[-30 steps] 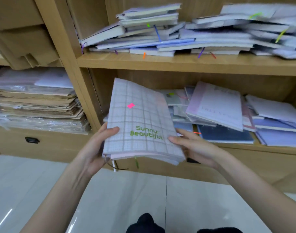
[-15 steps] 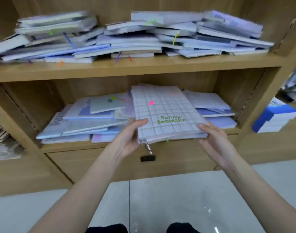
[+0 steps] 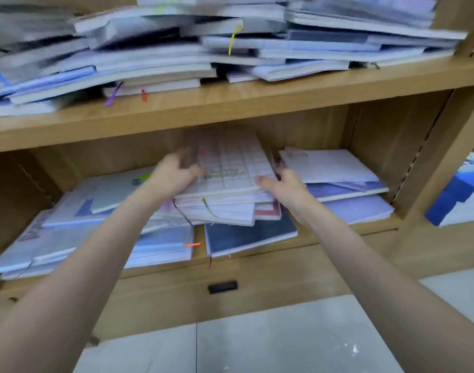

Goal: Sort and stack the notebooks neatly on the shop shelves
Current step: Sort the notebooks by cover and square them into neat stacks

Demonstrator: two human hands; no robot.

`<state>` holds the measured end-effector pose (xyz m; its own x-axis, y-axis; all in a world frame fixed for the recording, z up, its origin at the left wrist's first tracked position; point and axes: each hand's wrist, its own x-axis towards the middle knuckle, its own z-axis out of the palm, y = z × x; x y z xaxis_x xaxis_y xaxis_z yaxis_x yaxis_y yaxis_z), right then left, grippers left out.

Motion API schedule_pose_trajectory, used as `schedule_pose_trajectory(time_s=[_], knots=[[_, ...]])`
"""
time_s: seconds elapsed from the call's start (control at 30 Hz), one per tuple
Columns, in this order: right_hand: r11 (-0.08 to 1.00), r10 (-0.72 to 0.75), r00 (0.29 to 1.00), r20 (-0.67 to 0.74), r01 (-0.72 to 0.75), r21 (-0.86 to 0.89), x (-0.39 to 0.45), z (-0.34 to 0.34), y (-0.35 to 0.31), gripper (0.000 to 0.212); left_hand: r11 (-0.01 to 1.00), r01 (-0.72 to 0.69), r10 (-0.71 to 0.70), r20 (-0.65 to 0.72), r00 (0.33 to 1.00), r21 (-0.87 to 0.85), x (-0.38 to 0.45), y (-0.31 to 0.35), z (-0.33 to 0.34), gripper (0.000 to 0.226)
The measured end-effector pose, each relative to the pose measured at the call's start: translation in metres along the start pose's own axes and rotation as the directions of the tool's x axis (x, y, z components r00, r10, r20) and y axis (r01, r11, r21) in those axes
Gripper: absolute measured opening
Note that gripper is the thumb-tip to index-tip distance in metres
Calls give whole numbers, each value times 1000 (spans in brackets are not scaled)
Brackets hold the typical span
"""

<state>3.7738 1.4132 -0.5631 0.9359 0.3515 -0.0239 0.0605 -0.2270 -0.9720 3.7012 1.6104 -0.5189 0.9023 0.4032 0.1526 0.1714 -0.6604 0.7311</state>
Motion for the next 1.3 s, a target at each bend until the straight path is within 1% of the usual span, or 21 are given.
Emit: schedule_pose_trajectory(time_s=[0.03, 0.07, 0.13, 0.23, 0.3, 0.33, 0.43, 0.53, 0.6, 0.73, 0.77, 0.83, 0.9, 0.97, 1.03, 1.07, 1.1, 1.13, 1.2, 1.23, 1.3], knots=[[996, -16, 1000, 19, 18, -89, 2, 4, 3, 36, 971, -123, 92, 156, 983, 206, -4, 7, 3, 73], [991, -22, 999, 41, 27, -134, 4, 6, 7, 44, 904, -231, 109, 328, 938, 361, -12, 17, 8, 88], [994, -32, 997, 72, 40, -104, 4, 1, 13, 48, 755, -355, 34, 508, 861, 552, -24, 28, 28, 101], [998, -70, 994, -89, 69, -11, 7, -30, 23, 24, 673, -343, -43, 498, 866, 655, -19, 35, 44, 110], [986, -123, 969, -213, 95, -138, 16, -56, 33, 24, 693, -312, -75, 495, 866, 650, -10, 40, 44, 111], [958, -169, 961, -219, 107, -266, 21, -66, 35, 30, 704, -297, -83, 490, 868, 645, -7, 42, 44, 108], [699, -254, 967, -11, 176, -693, 49, -79, 47, 56, 734, -260, -83, 463, 882, 627, -4, 39, 48, 100], [495, -97, 988, 119, 152, -855, 72, -81, 54, 79, 744, -249, -76, 449, 890, 620, -5, 37, 50, 97], [409, -61, 994, 89, 106, -906, 77, -79, 53, 70, 751, -237, -85, 446, 891, 616, -4, 38, 51, 95], [20, -218, 968, 120, 127, -992, 54, -76, 42, 31, 757, -233, -73, 434, 898, 610, -6, 37, 54, 95], [8, -227, 966, 126, 131, -991, 46, -80, 41, 29, 760, -233, -69, 432, 899, 607, -6, 36, 55, 95], [145, -260, 959, 113, 154, -977, 25, -92, 31, 30, 761, -234, -57, 422, 905, 605, -8, 35, 54, 95], [210, -433, 890, 144, 255, -944, -3, -102, 14, 26, 789, -263, 47, 372, 927, 556, -13, 36, 56, 90], [160, -664, 709, 238, 445, -881, -31, -104, -1, 20, 808, -423, 313, 309, 898, 411, -19, 45, 62, 79], [30, -787, 523, 326, 561, -827, -50, -100, -8, 22, 707, -644, 591, 257, 765, 291, -27, 64, 75, 57], [25, -804, 484, 347, 610, -792, -56, -98, -11, 24, 663, -702, 663, 231, 712, 259, -31, 75, 80, 40], [97, -806, 489, 334, 665, -741, -60, -99, -14, 25, 636, -729, 701, 207, 683, 252, -33, 84, 84, 29], [265, -784, 552, 284, 712, -651, -65, -104, -22, 22, 628, -730, 708, 192, 680, 268, -34, 90, 86, 28], [697, -604, 779, 168, 619, -362, -69, -122, -29, 23, 622, -694, 642, 271, 717, 364, -34, 91, 90, 29], [811, -499, 855, 142, 518, -270, -66, -132, -26, 30, 588, -692, 607, 337, 719, 418, -32, 87, 93, 27], [838, -352, 933, 78, 352, -417, -45, -153, -4, 42, 516, -729, 616, 397, 680, 449, -33, 81, 100, 27]])
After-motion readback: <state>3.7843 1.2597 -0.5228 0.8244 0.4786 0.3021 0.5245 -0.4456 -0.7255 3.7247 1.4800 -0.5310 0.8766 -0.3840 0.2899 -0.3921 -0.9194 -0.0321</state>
